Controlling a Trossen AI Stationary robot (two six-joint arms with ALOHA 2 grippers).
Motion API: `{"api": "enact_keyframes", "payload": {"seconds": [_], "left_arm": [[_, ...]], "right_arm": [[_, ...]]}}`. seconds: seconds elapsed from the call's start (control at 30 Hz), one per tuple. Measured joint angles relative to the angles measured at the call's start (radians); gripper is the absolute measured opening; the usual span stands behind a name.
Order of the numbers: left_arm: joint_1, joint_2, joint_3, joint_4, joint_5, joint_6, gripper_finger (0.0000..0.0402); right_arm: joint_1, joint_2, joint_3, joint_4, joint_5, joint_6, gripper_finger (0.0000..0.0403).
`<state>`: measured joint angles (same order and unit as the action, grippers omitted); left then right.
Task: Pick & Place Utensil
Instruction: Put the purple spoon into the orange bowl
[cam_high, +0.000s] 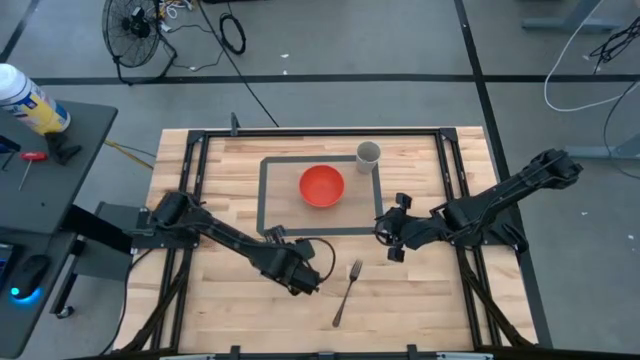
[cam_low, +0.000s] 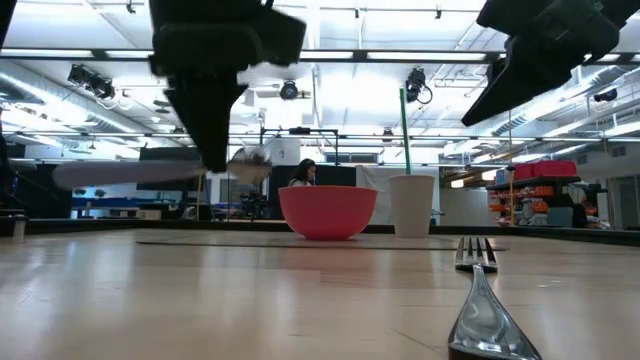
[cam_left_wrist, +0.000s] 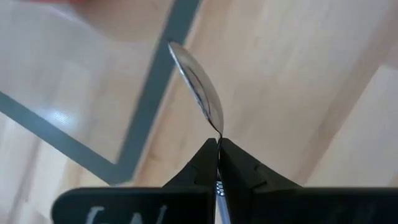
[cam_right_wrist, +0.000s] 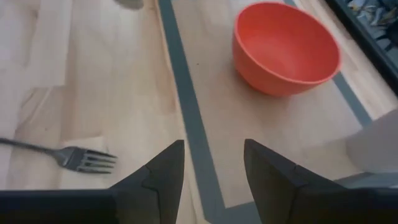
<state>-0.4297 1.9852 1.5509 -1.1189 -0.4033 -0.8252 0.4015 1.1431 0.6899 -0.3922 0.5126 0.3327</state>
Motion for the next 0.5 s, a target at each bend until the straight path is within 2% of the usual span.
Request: {"api": "enact_keyframes", "payload": {"seconds": [0.17, 0.27, 0.37, 0.5], "left_arm": [[0.011, -0.072, -0.009, -0.007, -0.072, 0.045, 0.0005], [0.023, -0.125, -0.036, 0.013, -0.082, 0.053, 0.0006], [0.054, -0.179, -0.080, 0.086, -0.050, 0.062, 0.0005], [0.117, -0.237, -0.140, 0.245, 0.051, 0.129, 0.0004]], "right_arm": [[0.023, 0.000, 0.000, 0.008, -0.022, 0.001, 0.0169], [0.043, 0.000, 0.000, 0.033, -0.024, 0.000, 0.0169], [0.061, 0.000, 0.000, 0.075, -0.007, 0.000, 0.0169], [0.081, 0.000, 0.000, 0.113, 0.003, -0.005, 0.0169]]}}
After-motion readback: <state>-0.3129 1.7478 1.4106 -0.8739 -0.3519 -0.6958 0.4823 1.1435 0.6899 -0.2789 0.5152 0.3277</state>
